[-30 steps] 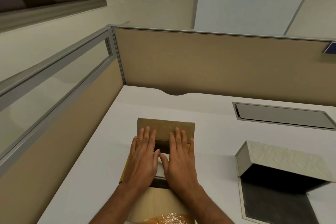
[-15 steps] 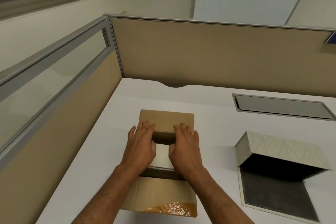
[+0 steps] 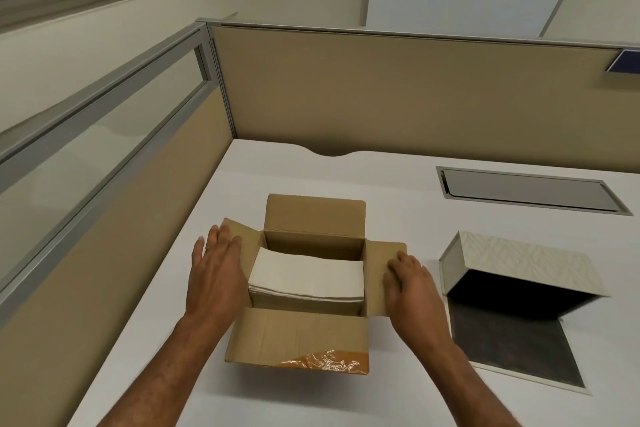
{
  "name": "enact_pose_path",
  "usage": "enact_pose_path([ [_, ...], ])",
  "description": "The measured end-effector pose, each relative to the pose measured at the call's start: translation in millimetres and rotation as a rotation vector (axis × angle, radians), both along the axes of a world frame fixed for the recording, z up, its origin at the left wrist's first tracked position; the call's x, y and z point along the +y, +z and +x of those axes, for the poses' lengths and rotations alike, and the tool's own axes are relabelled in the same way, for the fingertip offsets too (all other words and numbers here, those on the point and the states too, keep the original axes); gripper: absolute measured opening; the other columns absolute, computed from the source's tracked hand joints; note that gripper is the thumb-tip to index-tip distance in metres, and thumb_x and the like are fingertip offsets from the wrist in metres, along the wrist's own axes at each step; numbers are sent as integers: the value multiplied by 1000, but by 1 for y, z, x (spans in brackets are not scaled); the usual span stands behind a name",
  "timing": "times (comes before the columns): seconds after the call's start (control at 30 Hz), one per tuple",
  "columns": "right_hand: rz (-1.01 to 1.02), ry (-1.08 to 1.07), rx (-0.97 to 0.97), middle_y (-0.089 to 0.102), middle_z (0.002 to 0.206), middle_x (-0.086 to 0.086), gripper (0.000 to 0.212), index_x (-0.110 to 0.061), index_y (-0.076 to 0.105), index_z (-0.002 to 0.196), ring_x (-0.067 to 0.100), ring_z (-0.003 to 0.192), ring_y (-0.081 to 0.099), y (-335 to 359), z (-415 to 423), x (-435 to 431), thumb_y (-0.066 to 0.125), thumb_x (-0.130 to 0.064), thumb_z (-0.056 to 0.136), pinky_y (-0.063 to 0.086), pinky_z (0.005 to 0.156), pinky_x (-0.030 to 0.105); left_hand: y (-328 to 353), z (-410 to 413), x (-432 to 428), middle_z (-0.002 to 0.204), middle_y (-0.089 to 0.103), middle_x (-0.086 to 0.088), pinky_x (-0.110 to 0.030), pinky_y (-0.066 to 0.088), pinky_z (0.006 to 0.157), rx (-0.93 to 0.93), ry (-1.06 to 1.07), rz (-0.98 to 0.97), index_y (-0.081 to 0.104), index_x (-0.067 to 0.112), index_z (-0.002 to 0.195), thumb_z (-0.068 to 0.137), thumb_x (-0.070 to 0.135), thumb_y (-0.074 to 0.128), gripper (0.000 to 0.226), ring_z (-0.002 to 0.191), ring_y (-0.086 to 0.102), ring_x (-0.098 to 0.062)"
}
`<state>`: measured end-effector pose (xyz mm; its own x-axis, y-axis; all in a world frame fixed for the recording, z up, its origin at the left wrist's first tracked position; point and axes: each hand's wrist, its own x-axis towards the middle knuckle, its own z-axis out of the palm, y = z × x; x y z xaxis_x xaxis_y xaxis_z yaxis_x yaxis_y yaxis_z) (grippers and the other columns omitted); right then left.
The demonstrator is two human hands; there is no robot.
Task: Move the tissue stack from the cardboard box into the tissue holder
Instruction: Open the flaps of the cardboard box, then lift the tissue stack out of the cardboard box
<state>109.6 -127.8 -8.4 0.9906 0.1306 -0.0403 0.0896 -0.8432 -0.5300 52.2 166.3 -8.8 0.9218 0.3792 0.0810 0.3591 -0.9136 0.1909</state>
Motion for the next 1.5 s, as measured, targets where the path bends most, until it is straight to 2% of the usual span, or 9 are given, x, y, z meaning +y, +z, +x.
enact_pose_path([
  [0.17,204,-71,169,53,144,8,55,-17,41,142,29,126,56,-14,-15,19,48,-49,99,50,101,42,-14,-5,-16,162,30,-13,-46,25,122,67,143,-360,28,13,153,105,33,34,53,149,29,-33],
  [0.27,332,-107,293,47,150,7,58,-16,36,148,30,133,50,-18,-17,30,50,-45,100,46,104,42,-18,-3,-26,157,41,-13,-47,39,114,49,191,-557,29,13,153,105,29,36,51,140,45,-35],
  [0.5,548,-165,383,51,147,9,46,-14,41,146,29,132,50,-23,-21,43,38,-35,105,47,106,52,-24,-2,-35,153,47,-14,-45,40,112,-47,252,-706,36,10,150,105,24,36,47,138,48,-35],
  [0.63,431,-142,297,50,147,10,47,-13,39,146,30,130,52,-24,-19,42,43,-34,104,47,107,47,-25,-5,-36,158,39,-12,-41,34,116,-93,187,-546,30,12,152,104,24,39,51,143,42,-32],
  [0.77,274,-99,-78,26,164,1,59,-22,27,153,23,148,29,-14,-16,49,51,-34,101,32,118,42,-23,-1,-41,167,18,-1,-32,11,121,-169,-75,-330,19,21,157,101,31,47,64,154,14,-20],
  [0.83,281,29,-144,31,162,-4,57,-27,32,152,18,146,33,-10,-12,58,56,-31,99,34,116,38,-25,5,-43,168,9,6,-29,5,120,-87,-207,-309,14,28,158,100,40,48,68,155,5,-14],
  [0.93,117,242,-17,29,163,-4,59,-28,33,152,19,148,29,-13,-6,74,57,-31,99,28,118,38,-32,11,-43,169,3,10,-34,6,122,89,-246,-342,9,33,157,95,53,50,77,155,0,-14],
  [1.1,-122,325,52,22,165,5,60,-21,28,154,25,152,17,-21,12,87,54,-31,100,9,123,39,-38,19,-43,169,6,7,-39,8,125,212,-212,-354,11,30,157,96,57,45,75,156,1,-17],
  [1.5,-378,441,264,33,160,9,80,-18,22,154,32,148,26,-38,41,102,66,-39,91,9,122,50,-41,33,-39,168,11,5,-39,7,125,321,-263,-244,11,29,157,92,54,56,83,155,7,-18],
])
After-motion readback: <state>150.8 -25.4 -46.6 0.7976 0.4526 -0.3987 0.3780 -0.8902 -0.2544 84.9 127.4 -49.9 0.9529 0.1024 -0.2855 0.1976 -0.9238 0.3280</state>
